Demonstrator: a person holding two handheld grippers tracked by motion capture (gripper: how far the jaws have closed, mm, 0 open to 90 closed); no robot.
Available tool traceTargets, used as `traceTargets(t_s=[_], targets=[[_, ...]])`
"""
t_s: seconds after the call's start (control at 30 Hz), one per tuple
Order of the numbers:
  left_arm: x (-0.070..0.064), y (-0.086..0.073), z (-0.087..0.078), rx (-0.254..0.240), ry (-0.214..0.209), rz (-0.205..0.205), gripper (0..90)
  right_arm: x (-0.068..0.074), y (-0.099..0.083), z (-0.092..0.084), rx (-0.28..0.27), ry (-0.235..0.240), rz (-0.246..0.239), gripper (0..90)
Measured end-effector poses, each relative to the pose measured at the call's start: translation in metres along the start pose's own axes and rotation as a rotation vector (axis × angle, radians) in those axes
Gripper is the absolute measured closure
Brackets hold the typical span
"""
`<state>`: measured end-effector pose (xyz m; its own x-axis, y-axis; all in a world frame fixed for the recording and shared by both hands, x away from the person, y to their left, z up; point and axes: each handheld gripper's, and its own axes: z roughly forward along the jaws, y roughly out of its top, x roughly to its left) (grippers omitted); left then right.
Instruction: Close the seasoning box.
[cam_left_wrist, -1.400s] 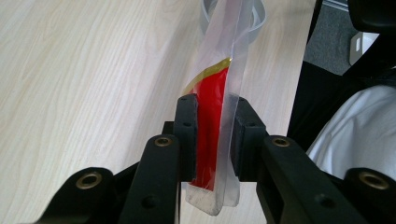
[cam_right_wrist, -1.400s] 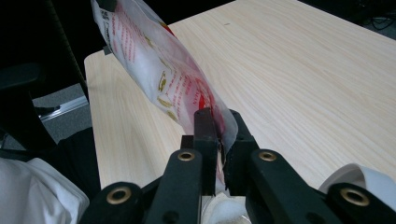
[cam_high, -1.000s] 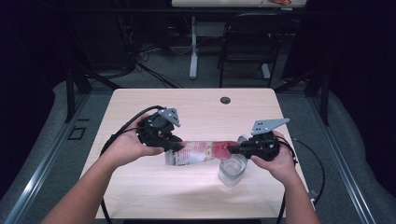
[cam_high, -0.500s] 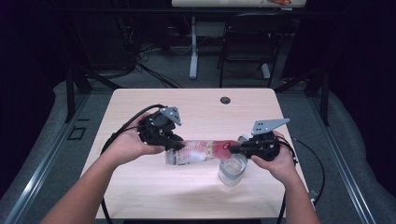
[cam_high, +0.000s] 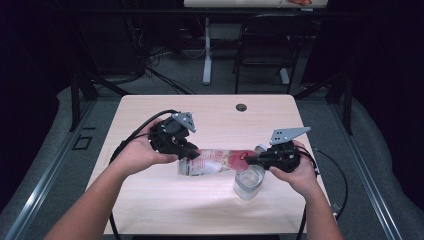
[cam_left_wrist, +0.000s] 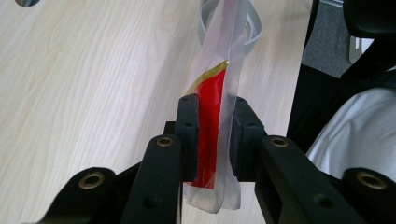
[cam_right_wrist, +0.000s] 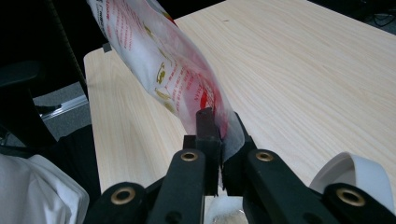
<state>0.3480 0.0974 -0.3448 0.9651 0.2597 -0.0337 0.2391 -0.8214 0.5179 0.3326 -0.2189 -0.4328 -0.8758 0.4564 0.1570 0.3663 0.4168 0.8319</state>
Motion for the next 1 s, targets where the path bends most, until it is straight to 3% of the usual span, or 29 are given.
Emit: traceTargets(t_s=[1.0], targets=[[-0.001, 0.014, -0.005, -0.026, -0.004, 0.02, 78.0, 0.001, 0.0, -0.006, 0.026, 0.01, -0.016, 88.1]])
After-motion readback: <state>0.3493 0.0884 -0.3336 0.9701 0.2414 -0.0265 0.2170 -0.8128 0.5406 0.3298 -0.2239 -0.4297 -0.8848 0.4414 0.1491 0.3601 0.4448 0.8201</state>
